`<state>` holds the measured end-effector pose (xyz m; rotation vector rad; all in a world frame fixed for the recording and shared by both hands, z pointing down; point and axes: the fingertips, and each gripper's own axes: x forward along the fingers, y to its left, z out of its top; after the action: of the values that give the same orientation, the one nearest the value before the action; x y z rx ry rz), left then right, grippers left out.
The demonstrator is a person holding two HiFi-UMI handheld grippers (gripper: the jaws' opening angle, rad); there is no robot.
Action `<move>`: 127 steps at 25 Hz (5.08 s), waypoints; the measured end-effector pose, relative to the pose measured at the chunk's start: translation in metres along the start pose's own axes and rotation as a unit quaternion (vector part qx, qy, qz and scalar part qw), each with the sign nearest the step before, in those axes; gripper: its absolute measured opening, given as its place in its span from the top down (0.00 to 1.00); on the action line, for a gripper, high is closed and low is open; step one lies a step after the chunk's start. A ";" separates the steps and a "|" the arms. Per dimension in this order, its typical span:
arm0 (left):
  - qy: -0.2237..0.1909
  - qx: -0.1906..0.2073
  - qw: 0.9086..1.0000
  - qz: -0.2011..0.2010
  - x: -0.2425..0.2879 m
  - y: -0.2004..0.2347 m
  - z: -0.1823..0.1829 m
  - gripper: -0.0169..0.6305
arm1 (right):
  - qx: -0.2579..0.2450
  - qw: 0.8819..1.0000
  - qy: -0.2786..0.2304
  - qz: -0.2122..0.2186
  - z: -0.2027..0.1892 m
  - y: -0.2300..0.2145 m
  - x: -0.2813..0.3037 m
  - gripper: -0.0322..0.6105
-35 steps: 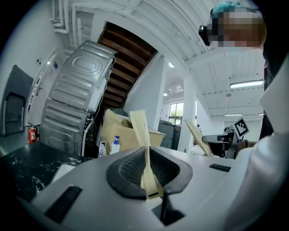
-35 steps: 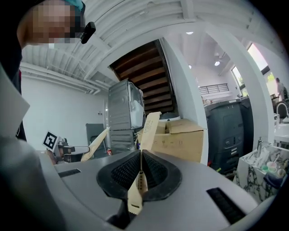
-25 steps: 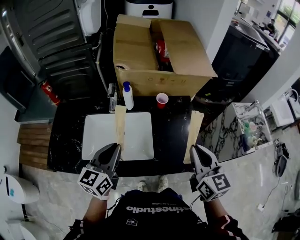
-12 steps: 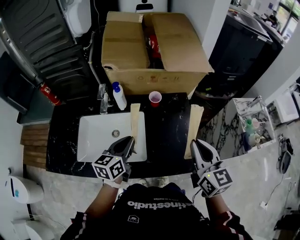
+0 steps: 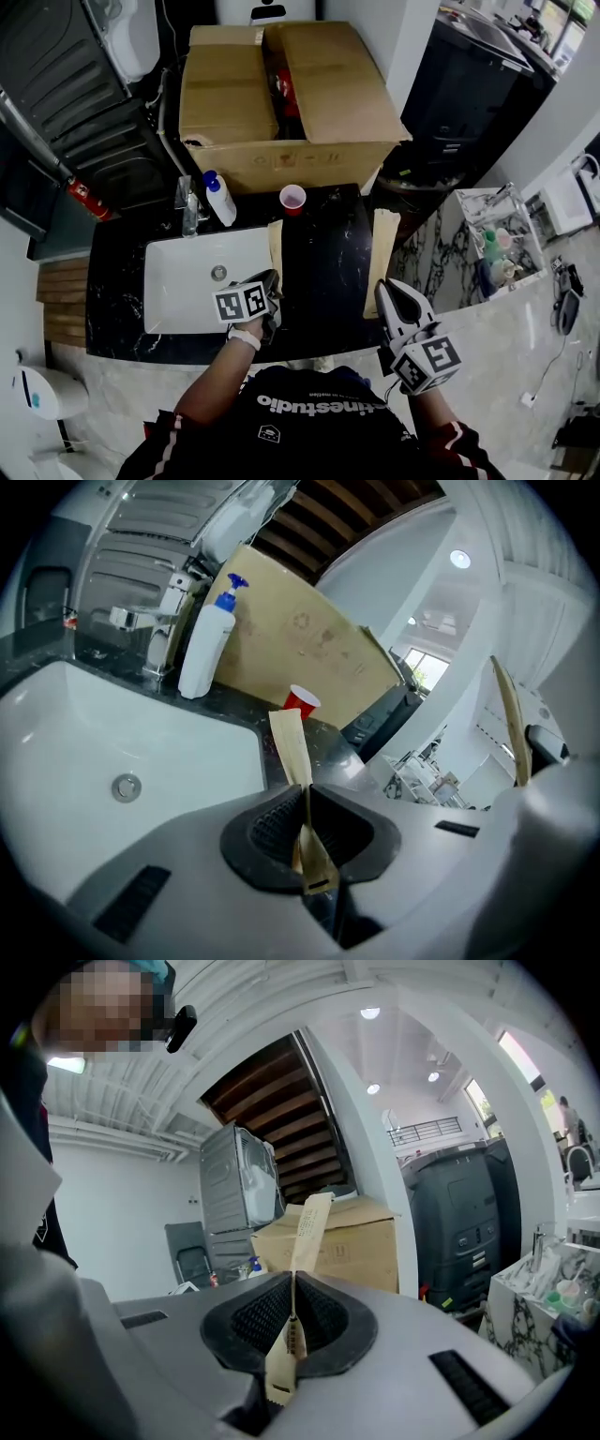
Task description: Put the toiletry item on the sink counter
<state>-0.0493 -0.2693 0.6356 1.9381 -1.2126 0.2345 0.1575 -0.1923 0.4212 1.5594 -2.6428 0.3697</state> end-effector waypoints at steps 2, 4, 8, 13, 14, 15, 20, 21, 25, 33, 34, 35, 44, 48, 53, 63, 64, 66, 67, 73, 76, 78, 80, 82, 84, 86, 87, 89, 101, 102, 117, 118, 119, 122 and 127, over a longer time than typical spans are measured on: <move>0.013 -0.014 1.000 0.004 0.010 0.004 -0.005 0.91 | 0.002 1.000 0.001 -0.004 -0.001 -0.002 -0.001 0.88; 0.024 -0.022 0.999 0.015 0.019 0.010 -0.009 0.91 | 0.002 1.000 0.004 -0.006 -0.003 -0.003 -0.003 0.88; 0.042 -0.025 0.999 0.023 0.029 0.017 -0.016 0.91 | 0.010 1.000 -0.002 -0.006 -0.002 -0.003 -0.006 0.88; 0.044 -0.031 0.998 0.013 0.033 0.017 -0.020 0.91 | 0.014 1.000 -0.001 -0.015 -0.004 -0.007 -0.009 0.88; 0.045 -0.032 0.998 0.011 0.033 0.017 -0.021 0.91 | 0.017 1.000 -0.004 -0.013 -0.004 -0.006 -0.009 0.88; 0.045 -0.031 0.998 0.007 0.034 0.016 -0.021 0.91 | 0.022 1.000 -0.010 -0.009 -0.002 -0.003 -0.008 0.88; 0.047 -0.036 0.998 -0.006 0.033 0.012 -0.020 0.85 | 0.030 0.999 -0.017 -0.002 0.002 0.003 -0.005 0.88; 0.047 -0.036 0.998 -0.009 0.033 0.012 -0.020 0.83 | 0.028 0.999 -0.015 -0.003 0.002 0.003 -0.004 0.88; 0.044 -0.037 0.998 -0.015 0.033 0.009 -0.019 0.78 | 0.023 1.000 -0.011 -0.004 0.001 0.004 -0.003 0.88; -0.001 0.045 0.999 -0.027 -0.004 -0.005 0.015 0.72 | 0.005 1.000 -0.002 -0.006 0.001 0.005 -0.002 0.88; -0.019 0.054 0.998 -0.033 -0.014 -0.009 0.026 0.72 | 0.005 1.000 -0.003 -0.005 0.002 0.006 -0.002 0.88; -0.043 0.059 0.996 -0.043 -0.025 -0.014 0.038 0.72 | 0.004 1.000 -0.004 -0.004 0.003 0.007 -0.001 0.88; -0.237 0.195 0.946 -0.101 -0.150 -0.063 0.105 0.77 | 0.002 1.000 -0.011 0.010 0.008 0.019 0.005 0.88; -0.274 0.279 0.917 -0.078 -0.186 -0.083 0.118 0.80 | 0.001 1.000 -0.012 0.013 0.010 0.023 0.004 0.88; -0.292 0.285 0.909 -0.085 -0.202 -0.093 0.125 0.87 | 0.004 1.000 -0.010 0.015 0.007 0.027 0.004 0.88; -0.295 0.251 0.915 -0.114 -0.204 -0.110 0.129 0.95 | 0.005 1.000 -0.006 0.014 0.005 0.025 0.002 0.88; -0.295 0.245 0.916 -0.118 -0.203 -0.110 0.129 0.95 | 0.006 1.000 -0.005 0.014 0.004 0.026 0.003 0.88; -0.294 0.243 0.916 -0.123 -0.202 -0.113 0.128 0.95 | 0.006 1.000 -0.003 0.015 0.003 0.026 0.004 0.88; -0.294 0.244 0.916 -0.125 -0.202 -0.114 0.127 0.95 | 0.005 1.000 -0.003 0.016 0.003 0.026 0.004 0.88; -0.295 0.238 0.917 -0.124 -0.205 -0.111 0.124 0.95 | 0.006 1.000 0.003 0.024 0.000 0.026 0.009 0.88; -0.298 0.233 0.917 -0.124 -0.209 -0.110 0.124 0.95 | 0.011 1.000 0.014 0.024 -0.010 0.023 0.016 0.88; -0.300 0.233 0.917 -0.123 -0.212 -0.109 0.124 0.95 | 0.020 0.999 0.025 0.024 -0.018 0.020 0.022 0.88; -0.303 0.231 0.917 -0.120 -0.215 -0.106 0.125 0.95 | 0.027 0.999 0.037 0.025 -0.029 0.016 0.030 0.88; -0.305 0.228 0.917 -0.117 -0.218 -0.102 0.124 0.95 | 0.032 0.998 0.057 0.025 -0.042 0.012 0.039 0.88; -0.307 0.223 0.918 -0.114 -0.221 -0.098 0.124 0.95 | 0.037 0.996 0.082 0.024 -0.059 0.006 0.050 0.88; -0.308 0.217 0.920 -0.112 -0.223 -0.094 0.123 0.95 | 0.048 0.992 0.116 0.025 -0.079 0.000 0.062 0.88; -0.307 0.214 0.921 -0.111 -0.224 -0.093 0.122 0.95 | 0.058 0.989 0.136 0.024 -0.090 -0.003 0.068 0.88; -0.306 0.210 0.922 -0.108 -0.226 -0.089 0.120 0.95 | 0.076 0.982 0.174 0.021 -0.109 -0.009 0.081 0.88; -0.305 0.180 0.931 -0.090 -0.241 -0.064 0.111 0.95 | 0.163 0.942 0.293 -0.003 -0.191 -0.019 0.154 0.88; -0.304 0.179 0.932 -0.088 -0.242 -0.062 0.110 0.95 | 0.169 0.938 0.304 -0.002 -0.197 -0.018 0.159 0.88; -0.294 0.160 0.939 -0.073 -0.252 -0.046 0.094 0.95 | 0.207 0.905 0.369 -0.038 -0.228 -0.029 0.181 0.88; -0.294 0.161 0.939 -0.073 -0.252 -0.046 0.094 0.95 | 0.206 0.905 0.370 -0.039 -0.228 -0.030 0.181 0.88; -0.294 0.161 0.939 -0.073 -0.252 -0.047 0.094 0.95 | 0.207 0.905 0.369 -0.041 -0.228 -0.030 0.180 0.88; -0.291 0.157 0.941 -0.075 -0.252 -0.047 0.092 0.95 | 0.223 0.904 0.362 -0.047 -0.227 -0.033 0.180 0.88; -0.286 0.151 0.943 -0.077 -0.252 -0.046 0.089 0.95 | 0.234 0.905 0.353 -0.044 -0.224 -0.034 0.180 0.78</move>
<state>-0.1644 -0.1565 0.4178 2.4613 -1.4381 -0.2643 0.0811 -0.3105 0.6739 1.2718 -1.9834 1.3465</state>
